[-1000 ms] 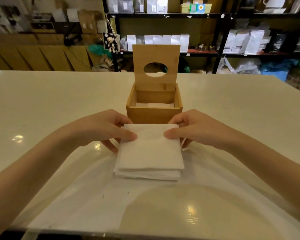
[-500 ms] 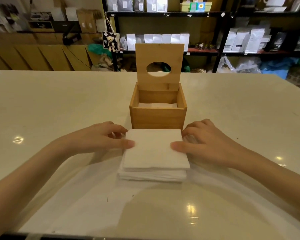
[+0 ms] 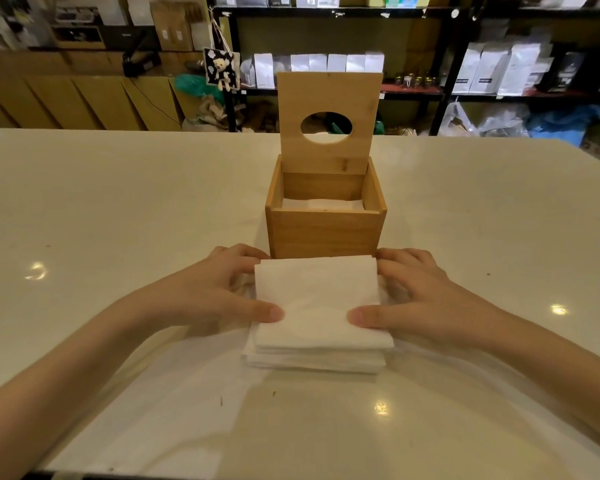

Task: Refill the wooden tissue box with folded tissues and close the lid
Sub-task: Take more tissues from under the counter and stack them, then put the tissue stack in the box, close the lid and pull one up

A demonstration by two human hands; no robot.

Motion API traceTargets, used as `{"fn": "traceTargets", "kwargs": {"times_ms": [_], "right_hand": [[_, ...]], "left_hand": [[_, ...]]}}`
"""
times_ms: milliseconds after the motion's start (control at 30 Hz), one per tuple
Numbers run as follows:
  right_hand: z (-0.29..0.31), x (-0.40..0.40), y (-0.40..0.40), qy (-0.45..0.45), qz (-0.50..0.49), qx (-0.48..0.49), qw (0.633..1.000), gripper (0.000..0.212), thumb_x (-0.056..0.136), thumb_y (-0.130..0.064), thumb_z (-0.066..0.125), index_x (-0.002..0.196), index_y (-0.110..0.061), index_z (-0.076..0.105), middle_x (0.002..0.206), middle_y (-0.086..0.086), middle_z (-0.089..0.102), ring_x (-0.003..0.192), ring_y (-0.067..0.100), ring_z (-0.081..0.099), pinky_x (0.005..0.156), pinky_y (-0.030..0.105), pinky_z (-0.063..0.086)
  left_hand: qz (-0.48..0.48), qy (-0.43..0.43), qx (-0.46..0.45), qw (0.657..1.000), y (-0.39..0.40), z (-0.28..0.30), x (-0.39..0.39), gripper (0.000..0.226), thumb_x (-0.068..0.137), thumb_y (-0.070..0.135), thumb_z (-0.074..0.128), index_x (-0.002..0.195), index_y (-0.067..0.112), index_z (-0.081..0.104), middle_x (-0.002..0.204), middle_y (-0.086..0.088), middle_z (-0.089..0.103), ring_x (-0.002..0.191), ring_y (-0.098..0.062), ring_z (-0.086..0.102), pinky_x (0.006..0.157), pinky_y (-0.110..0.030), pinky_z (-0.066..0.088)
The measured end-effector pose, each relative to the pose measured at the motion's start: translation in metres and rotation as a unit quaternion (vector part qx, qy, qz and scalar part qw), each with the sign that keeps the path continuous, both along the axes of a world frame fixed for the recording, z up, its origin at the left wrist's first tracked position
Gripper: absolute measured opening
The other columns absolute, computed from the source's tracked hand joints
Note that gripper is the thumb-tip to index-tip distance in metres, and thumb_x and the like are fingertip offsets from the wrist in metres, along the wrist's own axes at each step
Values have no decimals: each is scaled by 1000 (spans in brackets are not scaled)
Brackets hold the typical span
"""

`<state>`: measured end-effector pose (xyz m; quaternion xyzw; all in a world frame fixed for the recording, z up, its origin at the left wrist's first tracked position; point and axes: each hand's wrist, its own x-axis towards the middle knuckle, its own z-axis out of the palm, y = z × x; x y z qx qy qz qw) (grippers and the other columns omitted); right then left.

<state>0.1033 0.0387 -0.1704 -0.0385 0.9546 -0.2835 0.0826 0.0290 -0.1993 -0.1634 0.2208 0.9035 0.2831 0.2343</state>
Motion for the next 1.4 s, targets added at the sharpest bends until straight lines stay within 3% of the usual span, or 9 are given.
{"fn": "traceTargets", "kwargs": {"times_ms": [167, 233, 400, 567, 833, 900, 1067, 1300, 1400], "right_hand": [[4, -2, -1, -27, -26, -21, 999, 66, 67, -53, 68, 124, -34, 42, 123, -8, 36, 121, 12, 23, 100, 34, 32], [5, -1, -2, -37, -20, -46, 998, 62, 66, -52, 71, 119, -35, 44, 120, -9, 40, 119, 12, 29, 100, 36, 35], [10, 3, -3, -52, -3, -147, 988, 51, 57, -48, 76, 99, -35, 51, 107, -9, 60, 101, 14, 58, 86, 39, 53], [15, 6, 0, -40, -20, -158, 986, 51, 56, -40, 80, 99, -36, 53, 100, -10, 64, 93, 10, 62, 83, 36, 54], [35, 0, 5, -116, -21, -178, 977, 19, 63, -36, 77, 81, -33, 70, 76, -19, 73, 70, -8, 65, 55, 5, 47], [43, 0, 7, -113, -34, -193, 974, 19, 59, -39, 77, 77, -33, 73, 77, -20, 73, 72, -6, 66, 61, 7, 49], [63, 1, 14, -35, -56, -190, 980, 49, 40, -60, 74, 82, -35, 73, 101, -16, 68, 96, 9, 63, 97, 39, 45], [96, -20, 21, 104, -93, -185, 973, 44, 36, -58, 68, 75, -37, 74, 123, -36, 47, 116, -18, 32, 86, 9, 30], [102, -43, 21, 109, -110, -194, 969, 56, 33, -61, 65, 79, -31, 74, 135, -33, 39, 129, -6, 25, 107, 28, 24]], "left_hand": [[-16, -66, 76, 995, 4, 6, 7, 43, 66, 37, 72, 103, 32, 50, 102, 16, 57, 91, -5, 56, 72, -15, 47], [-21, -56, 85, 995, 2, 8, 9, 42, 64, 42, 77, 98, 32, 53, 89, 15, 63, 82, -5, 59, 65, -13, 48], [-48, -45, 96, 993, 1, 15, 8, 52, 48, 51, 71, 94, 31, 56, 93, 22, 65, 84, -1, 64, 67, -15, 52], [-16, -74, 104, 992, 4, 17, 7, 57, 52, 31, 85, 100, 34, 54, 92, 17, 70, 83, -7, 68, 74, -24, 57], [15, -140, 130, 981, 7, 26, 8, 48, 50, 17, 81, 96, 23, 67, 88, 10, 75, 81, -6, 70, 67, -15, 54], [10, -157, 127, 979, 7, 31, 7, 44, 52, 16, 82, 94, 22, 68, 89, 8, 76, 82, -8, 70, 68, -16, 54], [-5, -172, 179, 969, 9, 55, 5, 35, 58, 30, 78, 93, 30, 73, 94, 7, 76, 88, -10, 70, 76, -21, 56], [76, 14, 244, 967, 19, 89, -16, 39, 39, 56, 73, 73, 36, 76, 94, 31, 61, 90, -3, 60, 78, -23, 44], [84, 42, 243, 965, 26, 96, -34, 28, 49, 52, 81, 69, 33, 77, 103, 40, 52, 101, 14, 42, 74, -15, 33]]}}
